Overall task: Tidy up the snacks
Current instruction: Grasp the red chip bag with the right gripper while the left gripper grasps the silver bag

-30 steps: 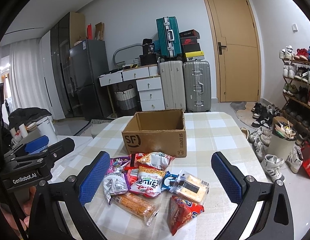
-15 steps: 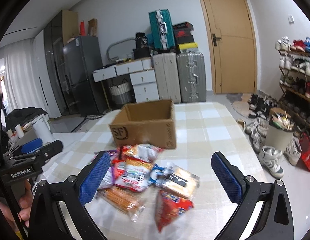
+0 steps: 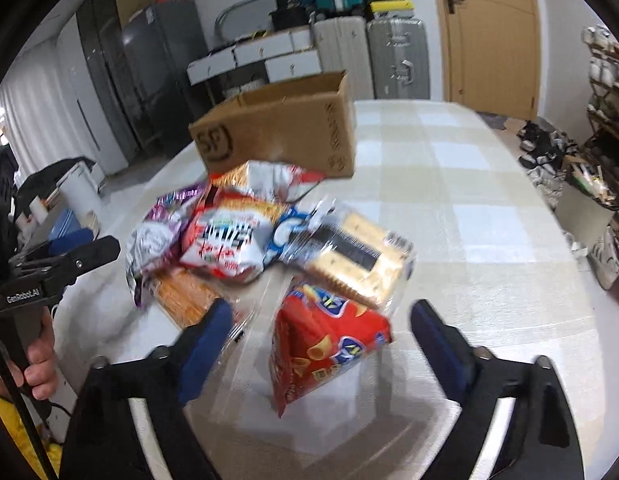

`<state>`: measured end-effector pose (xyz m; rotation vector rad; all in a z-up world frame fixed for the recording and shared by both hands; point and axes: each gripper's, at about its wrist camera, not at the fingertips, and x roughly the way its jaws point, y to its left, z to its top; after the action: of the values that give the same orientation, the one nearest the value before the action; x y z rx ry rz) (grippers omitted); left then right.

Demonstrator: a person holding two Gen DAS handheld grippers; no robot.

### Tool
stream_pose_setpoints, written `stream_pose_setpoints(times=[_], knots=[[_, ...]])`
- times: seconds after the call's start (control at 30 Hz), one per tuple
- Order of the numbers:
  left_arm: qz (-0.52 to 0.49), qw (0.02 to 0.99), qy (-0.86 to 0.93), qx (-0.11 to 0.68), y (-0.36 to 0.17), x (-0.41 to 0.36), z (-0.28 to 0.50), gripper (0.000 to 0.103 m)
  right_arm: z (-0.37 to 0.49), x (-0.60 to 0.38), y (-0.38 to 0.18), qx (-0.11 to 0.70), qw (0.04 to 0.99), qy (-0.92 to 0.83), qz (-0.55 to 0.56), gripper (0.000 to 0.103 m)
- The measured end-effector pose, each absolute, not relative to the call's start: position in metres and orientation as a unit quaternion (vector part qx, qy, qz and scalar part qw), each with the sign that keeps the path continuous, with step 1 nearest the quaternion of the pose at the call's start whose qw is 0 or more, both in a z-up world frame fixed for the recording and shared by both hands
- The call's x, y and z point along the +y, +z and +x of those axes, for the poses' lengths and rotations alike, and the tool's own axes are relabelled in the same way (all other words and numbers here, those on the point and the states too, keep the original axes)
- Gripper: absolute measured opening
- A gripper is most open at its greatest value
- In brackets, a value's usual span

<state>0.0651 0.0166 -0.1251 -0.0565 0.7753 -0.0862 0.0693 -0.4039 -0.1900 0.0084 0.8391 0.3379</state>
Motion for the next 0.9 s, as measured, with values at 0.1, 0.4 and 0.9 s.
stream_pose_setpoints(times=[0.1, 0.4, 0.9], knots=[[-0.056, 0.915, -0.058, 0.395, -0.135, 0.009, 0.070, 0.102, 0.076, -0.396, -0.204, 0.425, 0.892, 0.154, -0.007, 0.067], [-0.085, 0.901, -0.074, 0.419, -0.146, -0.005, 0.089, 0.101, 0.074, -0.393, -0.207, 0.417, 0.894, 0.160, -0.029, 0.049], [-0.110, 0.902, -0.094, 0.407, -0.157, 0.017, 0.094, 0.037, 0.061, -0.403, -0.200, 0.398, 0.897, 0.190, 0.015, 0.040]])
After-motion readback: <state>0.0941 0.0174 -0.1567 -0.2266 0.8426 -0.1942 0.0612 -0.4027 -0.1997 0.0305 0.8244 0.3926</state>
